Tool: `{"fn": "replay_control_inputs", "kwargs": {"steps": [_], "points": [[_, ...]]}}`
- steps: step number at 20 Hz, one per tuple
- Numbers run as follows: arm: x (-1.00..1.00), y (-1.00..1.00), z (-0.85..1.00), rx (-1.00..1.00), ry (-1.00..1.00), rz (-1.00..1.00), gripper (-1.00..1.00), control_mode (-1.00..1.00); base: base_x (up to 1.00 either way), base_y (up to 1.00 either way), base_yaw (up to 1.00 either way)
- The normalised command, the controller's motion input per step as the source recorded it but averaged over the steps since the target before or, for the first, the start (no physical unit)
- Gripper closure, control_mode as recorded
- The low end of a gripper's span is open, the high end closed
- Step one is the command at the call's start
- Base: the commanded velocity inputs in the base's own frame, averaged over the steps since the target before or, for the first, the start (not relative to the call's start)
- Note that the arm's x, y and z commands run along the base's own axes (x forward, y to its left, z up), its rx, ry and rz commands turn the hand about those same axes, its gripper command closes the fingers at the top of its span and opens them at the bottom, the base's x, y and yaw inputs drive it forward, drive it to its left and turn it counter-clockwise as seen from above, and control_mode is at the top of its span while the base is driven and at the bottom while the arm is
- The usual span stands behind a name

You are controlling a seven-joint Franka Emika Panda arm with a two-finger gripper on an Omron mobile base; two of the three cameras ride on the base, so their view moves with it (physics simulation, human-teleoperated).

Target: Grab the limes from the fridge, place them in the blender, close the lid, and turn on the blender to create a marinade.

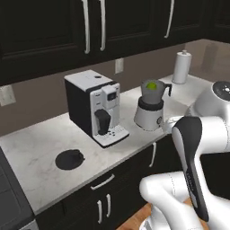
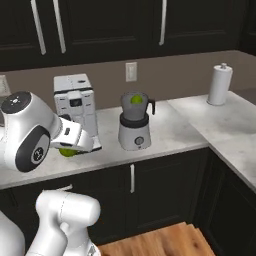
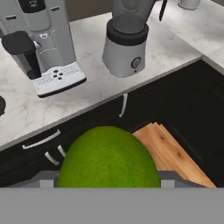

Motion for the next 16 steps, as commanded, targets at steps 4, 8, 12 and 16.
{"fn": "replay_control_inputs", "kwargs": {"steps": [4, 8, 12, 16], "points": [[0.0, 0.0, 0.0, 0.0, 0.0, 0.0, 1.0, 1.0, 0.53, 0.0, 0.14], [0.0, 0.0, 0.0, 0.0, 0.0, 0.0, 1.0, 1.0, 0.51, 0.0, 0.13], [0.0, 0.0, 0.0, 0.0, 0.0, 0.0, 1.0, 1.0, 0.59, -0.1, 0.14], [0.0, 0.0, 0.0, 0.0, 0.0, 0.0, 1.0, 1.0, 0.54, -0.18, 0.18]]}}
